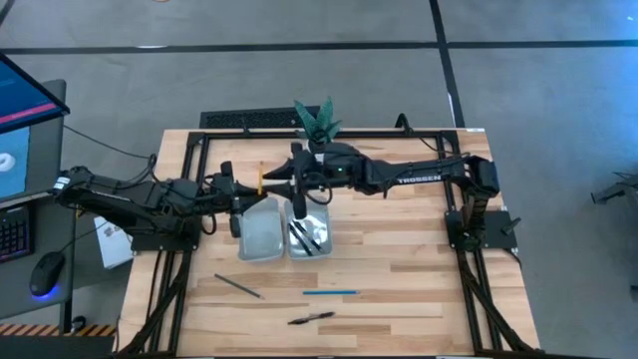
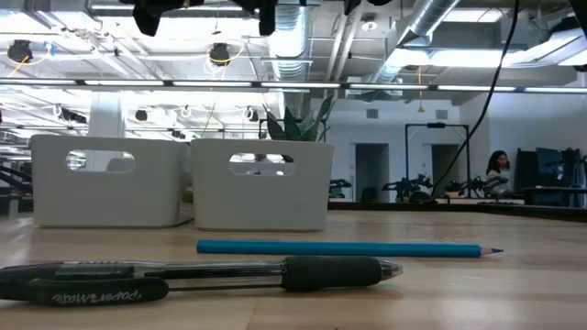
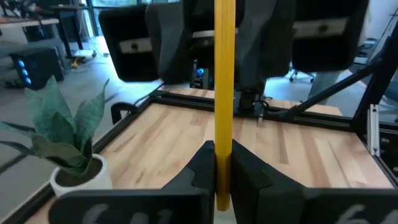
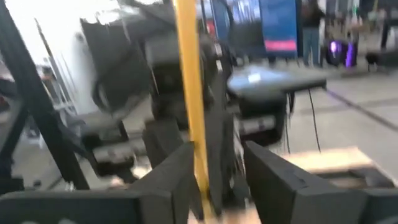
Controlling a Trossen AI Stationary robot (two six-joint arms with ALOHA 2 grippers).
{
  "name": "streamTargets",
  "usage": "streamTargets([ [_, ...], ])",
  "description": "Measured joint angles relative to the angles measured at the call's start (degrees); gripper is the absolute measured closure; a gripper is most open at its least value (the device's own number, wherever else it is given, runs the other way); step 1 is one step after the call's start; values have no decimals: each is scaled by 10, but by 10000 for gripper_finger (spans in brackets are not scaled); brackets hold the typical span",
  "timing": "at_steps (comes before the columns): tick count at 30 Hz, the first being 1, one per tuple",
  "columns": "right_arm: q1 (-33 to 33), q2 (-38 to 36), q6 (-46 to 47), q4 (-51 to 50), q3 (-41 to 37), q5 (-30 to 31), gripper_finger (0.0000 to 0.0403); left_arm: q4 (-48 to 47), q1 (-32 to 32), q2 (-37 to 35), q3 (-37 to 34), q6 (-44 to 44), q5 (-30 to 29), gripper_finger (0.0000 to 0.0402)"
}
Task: Sort pens & pencils
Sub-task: Put the yellow pencil into the left gray bin
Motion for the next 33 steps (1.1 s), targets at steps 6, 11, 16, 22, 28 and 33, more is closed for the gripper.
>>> streamTargets([
  [6,-7,0,0,-145,0,2,205,-58,0,-2,0,-66,2,391],
  [11,-15,-7,-1,-296,0,2,194,-113,0,-2,0,-138,2,391],
  [16,-30,-22,3,-421,1,2,194,-187,0,-1,0,-225,15,391],
  [22,-42,-89,14,-535,-16,24,198,-274,-8,1,0,-351,31,391],
  [28,-50,-230,71,-536,-110,117,195,-320,-21,12,0,-437,33,391],
  [33,-55,-326,112,-518,-180,143,197,-330,-23,38,0,-503,53,391],
])
